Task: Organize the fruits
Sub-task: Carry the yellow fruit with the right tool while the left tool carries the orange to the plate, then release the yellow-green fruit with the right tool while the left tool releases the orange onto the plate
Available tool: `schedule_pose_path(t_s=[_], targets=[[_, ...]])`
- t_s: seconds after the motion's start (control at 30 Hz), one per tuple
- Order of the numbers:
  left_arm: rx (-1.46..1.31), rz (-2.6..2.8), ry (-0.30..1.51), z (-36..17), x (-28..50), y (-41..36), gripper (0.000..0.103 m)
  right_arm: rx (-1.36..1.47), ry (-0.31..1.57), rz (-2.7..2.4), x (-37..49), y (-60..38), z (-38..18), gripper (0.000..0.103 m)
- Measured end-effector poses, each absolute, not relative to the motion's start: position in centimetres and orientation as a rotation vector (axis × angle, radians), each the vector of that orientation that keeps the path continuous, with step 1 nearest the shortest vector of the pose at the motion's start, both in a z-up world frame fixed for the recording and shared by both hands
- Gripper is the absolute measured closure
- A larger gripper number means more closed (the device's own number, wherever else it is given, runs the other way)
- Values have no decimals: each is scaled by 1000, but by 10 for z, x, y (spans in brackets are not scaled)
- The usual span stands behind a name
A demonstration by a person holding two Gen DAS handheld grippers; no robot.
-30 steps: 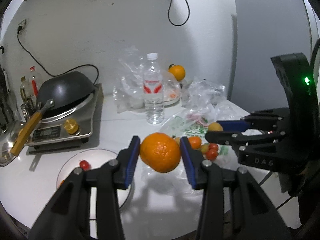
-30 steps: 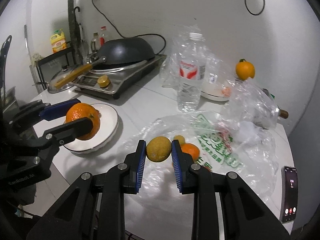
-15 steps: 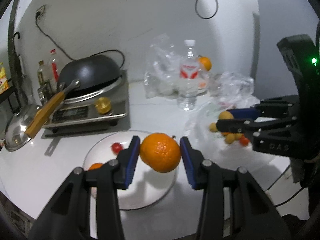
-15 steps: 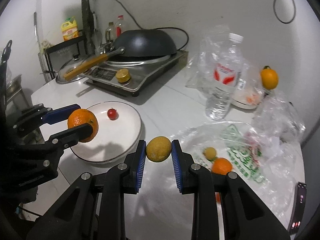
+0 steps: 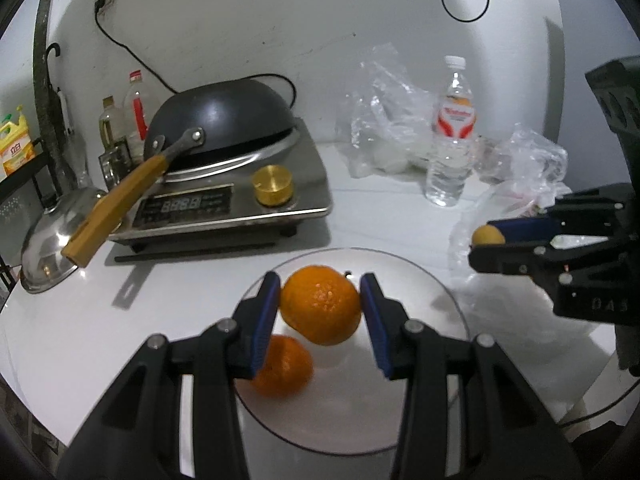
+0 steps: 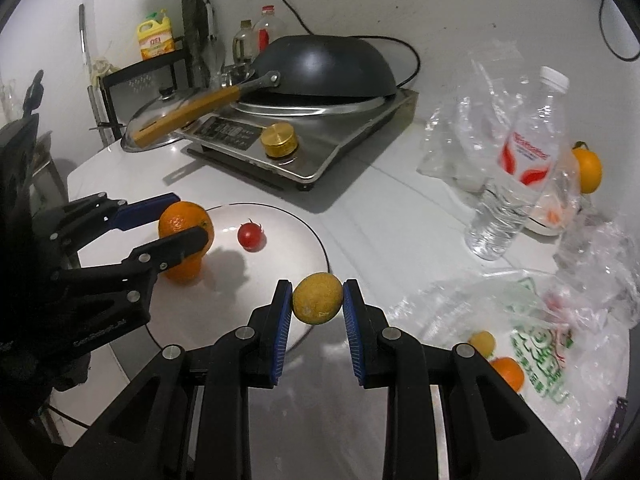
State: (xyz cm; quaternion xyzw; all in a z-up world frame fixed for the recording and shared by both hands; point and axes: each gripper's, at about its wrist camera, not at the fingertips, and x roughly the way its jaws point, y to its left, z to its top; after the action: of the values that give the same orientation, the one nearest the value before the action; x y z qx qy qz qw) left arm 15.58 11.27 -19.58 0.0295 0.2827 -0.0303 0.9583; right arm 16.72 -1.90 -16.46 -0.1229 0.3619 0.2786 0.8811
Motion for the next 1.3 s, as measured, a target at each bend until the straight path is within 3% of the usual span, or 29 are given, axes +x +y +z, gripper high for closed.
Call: schedule_pose_path(t_s=[0.67,1.1,1.3], targets=[[9,-60,689,-223,199,139,60,-255,852,626,211,39,-206,75],[-33,-51,649,-212,189,152,59,-238,874,600,225,53,-215,75],[-49,-52,615,-202,175,150,52,-240,848,570,217,44,-202,71]])
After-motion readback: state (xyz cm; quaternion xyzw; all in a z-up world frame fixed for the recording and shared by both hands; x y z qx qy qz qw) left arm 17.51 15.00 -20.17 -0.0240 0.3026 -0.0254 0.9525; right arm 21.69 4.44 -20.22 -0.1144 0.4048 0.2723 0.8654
